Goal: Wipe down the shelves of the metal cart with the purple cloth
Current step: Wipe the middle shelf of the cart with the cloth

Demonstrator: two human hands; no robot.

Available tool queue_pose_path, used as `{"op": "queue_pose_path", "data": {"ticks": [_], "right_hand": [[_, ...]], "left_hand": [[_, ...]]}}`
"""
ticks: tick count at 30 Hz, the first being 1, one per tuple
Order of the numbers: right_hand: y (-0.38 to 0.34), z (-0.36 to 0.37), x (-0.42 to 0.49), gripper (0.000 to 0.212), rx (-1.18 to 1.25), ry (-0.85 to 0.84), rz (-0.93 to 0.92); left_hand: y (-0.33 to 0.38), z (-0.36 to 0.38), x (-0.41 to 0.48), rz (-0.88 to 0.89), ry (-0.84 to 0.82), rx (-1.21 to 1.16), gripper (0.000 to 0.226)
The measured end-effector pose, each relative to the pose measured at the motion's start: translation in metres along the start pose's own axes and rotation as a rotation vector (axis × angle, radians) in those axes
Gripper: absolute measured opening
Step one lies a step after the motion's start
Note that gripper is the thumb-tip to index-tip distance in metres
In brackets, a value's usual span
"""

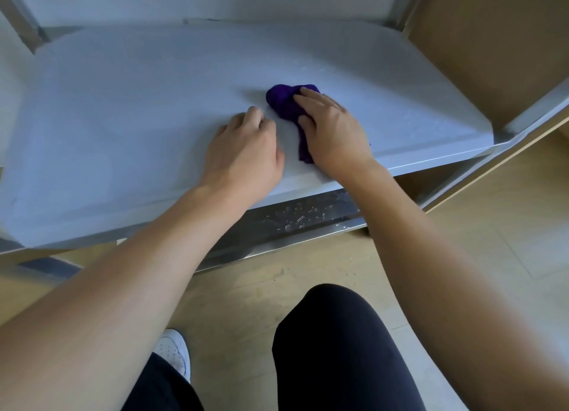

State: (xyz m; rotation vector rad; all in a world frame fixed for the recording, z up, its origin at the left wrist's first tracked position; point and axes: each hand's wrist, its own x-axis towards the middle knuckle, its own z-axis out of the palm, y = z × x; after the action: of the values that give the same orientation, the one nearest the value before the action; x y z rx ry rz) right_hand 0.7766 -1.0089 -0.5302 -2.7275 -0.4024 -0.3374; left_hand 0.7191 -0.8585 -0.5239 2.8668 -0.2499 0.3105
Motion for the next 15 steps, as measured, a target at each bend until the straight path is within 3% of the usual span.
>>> {"op": "queue_pose_path", "data": {"ticks": [8,15], "right_hand": [[0.012,-0.005,0.0,0.04,0.005,0.006,0.033],[0.088,-0.044,-0.002,0.041,-0.102,0.0,0.225]], "left_hand": [[0.025,0.008,0.013,0.072,0.003,-0.026,0.028],[0.021,0.013,0.02,0.087,0.018,-0.087,0.032]]}}
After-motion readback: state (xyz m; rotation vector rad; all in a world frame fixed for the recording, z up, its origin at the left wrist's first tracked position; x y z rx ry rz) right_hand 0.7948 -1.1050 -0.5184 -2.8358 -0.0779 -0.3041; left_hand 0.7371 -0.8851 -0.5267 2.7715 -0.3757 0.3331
